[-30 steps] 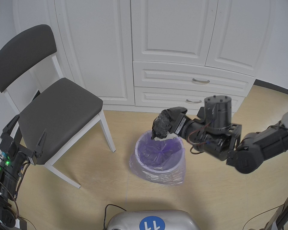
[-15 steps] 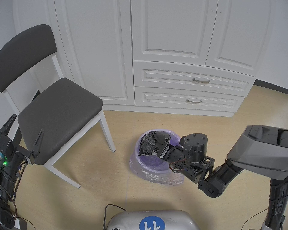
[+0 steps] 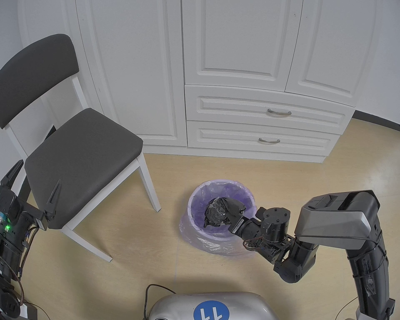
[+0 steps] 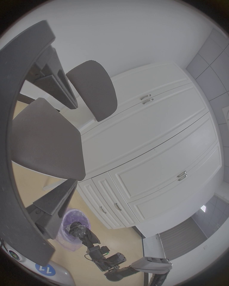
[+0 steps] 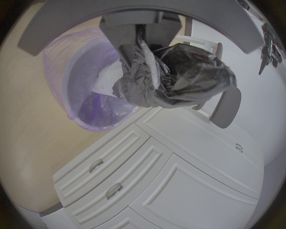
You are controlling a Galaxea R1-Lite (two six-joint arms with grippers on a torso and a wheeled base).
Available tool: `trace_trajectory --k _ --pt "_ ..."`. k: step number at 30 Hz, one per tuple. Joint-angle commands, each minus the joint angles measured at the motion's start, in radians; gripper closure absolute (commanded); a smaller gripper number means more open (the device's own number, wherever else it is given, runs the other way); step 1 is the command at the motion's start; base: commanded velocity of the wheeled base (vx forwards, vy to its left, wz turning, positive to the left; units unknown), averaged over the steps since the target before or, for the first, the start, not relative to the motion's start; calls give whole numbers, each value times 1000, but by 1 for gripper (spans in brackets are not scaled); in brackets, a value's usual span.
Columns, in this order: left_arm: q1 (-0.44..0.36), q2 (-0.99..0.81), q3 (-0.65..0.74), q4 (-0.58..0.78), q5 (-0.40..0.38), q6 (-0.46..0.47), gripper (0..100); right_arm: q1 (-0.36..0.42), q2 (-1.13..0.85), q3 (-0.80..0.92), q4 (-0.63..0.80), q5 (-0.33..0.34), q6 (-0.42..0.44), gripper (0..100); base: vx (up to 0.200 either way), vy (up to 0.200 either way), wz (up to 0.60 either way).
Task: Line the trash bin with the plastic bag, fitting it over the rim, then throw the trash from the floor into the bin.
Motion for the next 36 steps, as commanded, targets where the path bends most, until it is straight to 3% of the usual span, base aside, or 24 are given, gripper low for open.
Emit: trace_trajectory --k 1,21,26,36 --pt "2 2 15 -1 1 0 0 -6 52 -3 -8 0 -1 100 0 0 0" --pt "0 5 15 30 -1 0 0 -3 112 -77 15 0 -13 100 0 0 0" --pt "0 6 15 32 -1 0 0 -3 112 -127 145 -3 -42 100 0 0 0" --pt "0 6 15 42 -1 3 0 -1 107 -192 159 -3 -42 100 0 0 0"
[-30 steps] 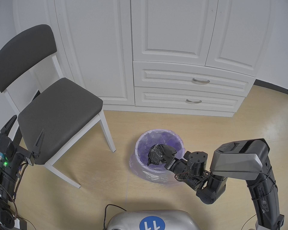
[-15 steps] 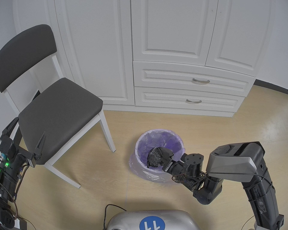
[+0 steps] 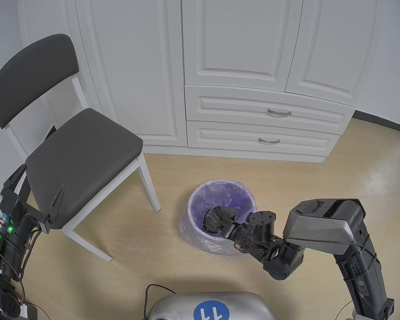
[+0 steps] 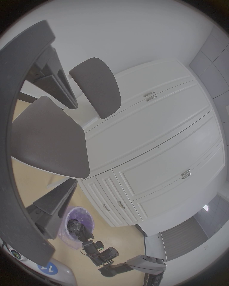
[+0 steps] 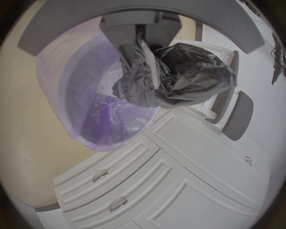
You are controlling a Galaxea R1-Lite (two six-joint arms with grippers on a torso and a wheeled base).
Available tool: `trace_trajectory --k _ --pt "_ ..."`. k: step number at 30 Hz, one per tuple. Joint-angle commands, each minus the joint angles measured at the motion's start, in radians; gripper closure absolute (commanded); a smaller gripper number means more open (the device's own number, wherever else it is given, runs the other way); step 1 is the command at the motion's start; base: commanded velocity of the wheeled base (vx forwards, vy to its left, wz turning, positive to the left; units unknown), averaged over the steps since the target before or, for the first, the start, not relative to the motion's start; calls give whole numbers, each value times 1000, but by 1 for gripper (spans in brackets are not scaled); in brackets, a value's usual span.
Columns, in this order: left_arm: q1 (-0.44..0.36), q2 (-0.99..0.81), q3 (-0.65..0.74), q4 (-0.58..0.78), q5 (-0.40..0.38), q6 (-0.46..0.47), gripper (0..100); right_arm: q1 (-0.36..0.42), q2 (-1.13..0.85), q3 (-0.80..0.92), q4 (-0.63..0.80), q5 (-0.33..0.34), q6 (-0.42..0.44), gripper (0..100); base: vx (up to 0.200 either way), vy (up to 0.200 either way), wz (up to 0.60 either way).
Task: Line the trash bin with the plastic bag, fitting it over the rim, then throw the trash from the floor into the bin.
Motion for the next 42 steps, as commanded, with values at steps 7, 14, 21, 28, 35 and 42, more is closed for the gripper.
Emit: trace_trajectory --k 7,14,21,28,35,42 --pt "0 2 15 5 0 -2 0 14 -24 -117 175 0 -27 100 0 0 0" --pt "0 5 15 26 0 0 0 -8 -45 -226 394 -13 -44 100 0 0 0" --pt "0 7 15 35 2 4 0 -18 -16 -290 410 -42 -47 100 0 0 0" --pt "0 7 15 37 2 4 0 -23 -15 -321 465 -63 -44 100 0 0 0" --pt "0 7 16 37 2 4 0 -22 5 -344 506 -79 -40 100 0 0 0" --pt "0 7 15 37 2 3 0 -18 16 -344 506 -79 -41 100 0 0 0"
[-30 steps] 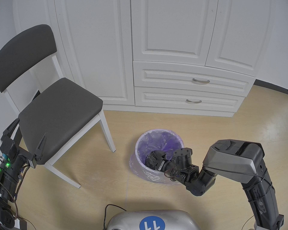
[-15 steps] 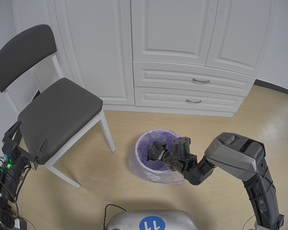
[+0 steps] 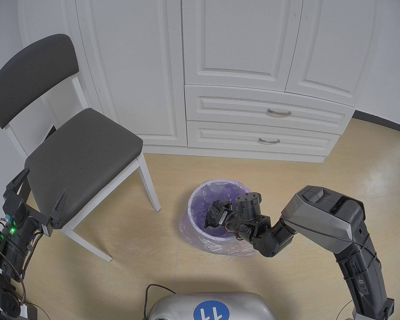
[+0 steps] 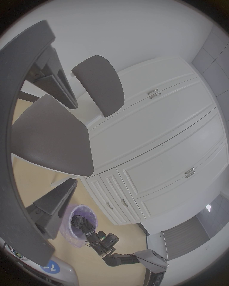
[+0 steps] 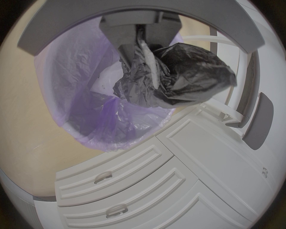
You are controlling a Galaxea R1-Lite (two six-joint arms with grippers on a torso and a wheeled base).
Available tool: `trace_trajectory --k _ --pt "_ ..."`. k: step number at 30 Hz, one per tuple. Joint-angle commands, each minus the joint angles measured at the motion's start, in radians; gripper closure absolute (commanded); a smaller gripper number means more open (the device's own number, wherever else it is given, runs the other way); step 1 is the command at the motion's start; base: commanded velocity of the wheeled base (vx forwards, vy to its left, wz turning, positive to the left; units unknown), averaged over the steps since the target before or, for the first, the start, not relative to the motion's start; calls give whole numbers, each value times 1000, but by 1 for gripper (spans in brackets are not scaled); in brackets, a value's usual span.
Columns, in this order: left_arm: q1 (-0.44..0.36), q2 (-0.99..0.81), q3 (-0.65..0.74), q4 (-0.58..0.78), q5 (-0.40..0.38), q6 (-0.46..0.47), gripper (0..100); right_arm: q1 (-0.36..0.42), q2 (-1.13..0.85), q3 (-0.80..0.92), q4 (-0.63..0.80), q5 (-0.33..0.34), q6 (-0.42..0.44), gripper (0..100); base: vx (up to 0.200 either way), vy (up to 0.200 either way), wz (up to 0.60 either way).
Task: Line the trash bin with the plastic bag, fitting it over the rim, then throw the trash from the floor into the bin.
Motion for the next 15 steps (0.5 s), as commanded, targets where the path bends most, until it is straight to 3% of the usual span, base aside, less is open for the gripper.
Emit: trace_trajectory --k 1,15 --pt "0 2 15 -1 1 0 0 4 9 2 -1 1 0 100 0 0 0" --pt "0 3 15 -1 2 -3 0 10 9 14 2 1 0 100 0 0 0"
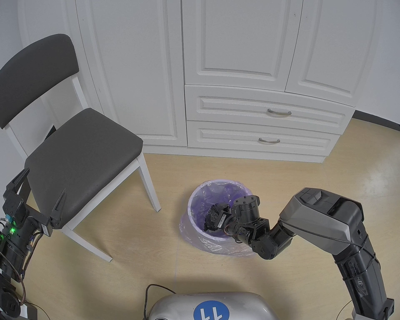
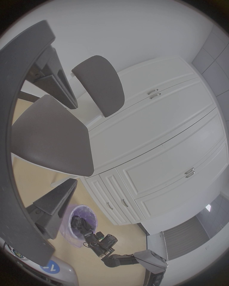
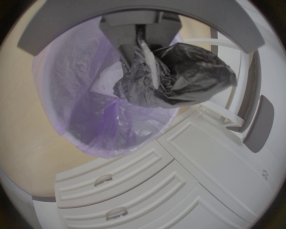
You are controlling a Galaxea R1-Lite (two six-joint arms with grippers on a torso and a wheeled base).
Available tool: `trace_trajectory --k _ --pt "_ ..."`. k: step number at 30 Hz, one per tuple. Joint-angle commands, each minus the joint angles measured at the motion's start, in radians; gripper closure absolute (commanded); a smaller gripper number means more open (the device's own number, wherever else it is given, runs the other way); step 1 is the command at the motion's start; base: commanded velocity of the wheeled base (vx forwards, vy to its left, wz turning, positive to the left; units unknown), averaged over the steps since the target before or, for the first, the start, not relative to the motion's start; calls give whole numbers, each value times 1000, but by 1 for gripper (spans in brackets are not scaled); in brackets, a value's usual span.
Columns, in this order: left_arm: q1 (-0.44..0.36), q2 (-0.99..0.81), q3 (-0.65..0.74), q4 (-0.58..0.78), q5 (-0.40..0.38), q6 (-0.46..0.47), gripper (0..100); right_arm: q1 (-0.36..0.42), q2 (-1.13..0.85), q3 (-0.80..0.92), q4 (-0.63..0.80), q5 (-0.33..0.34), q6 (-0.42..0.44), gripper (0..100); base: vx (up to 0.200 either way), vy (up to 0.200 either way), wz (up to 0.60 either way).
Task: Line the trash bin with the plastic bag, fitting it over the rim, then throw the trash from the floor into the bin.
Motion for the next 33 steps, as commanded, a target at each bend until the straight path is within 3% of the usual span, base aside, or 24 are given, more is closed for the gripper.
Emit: trace_trajectory --k 1,2,19,33 --pt "0 3 15 -1 2 -1 0 1 0 3 0 0 0 100 0 0 0" --pt "0 3 15 -1 2 -1 0 1 0 3 0 -1 0 0 0 0 0" --pt "2 2 15 -1 3 -3 0 4 -29 19 -8 -1 3 0 0 0 0" --pt "2 2 15 -1 3 -1 0 90 -285 180 -36 -1 2 0 0 0 0"
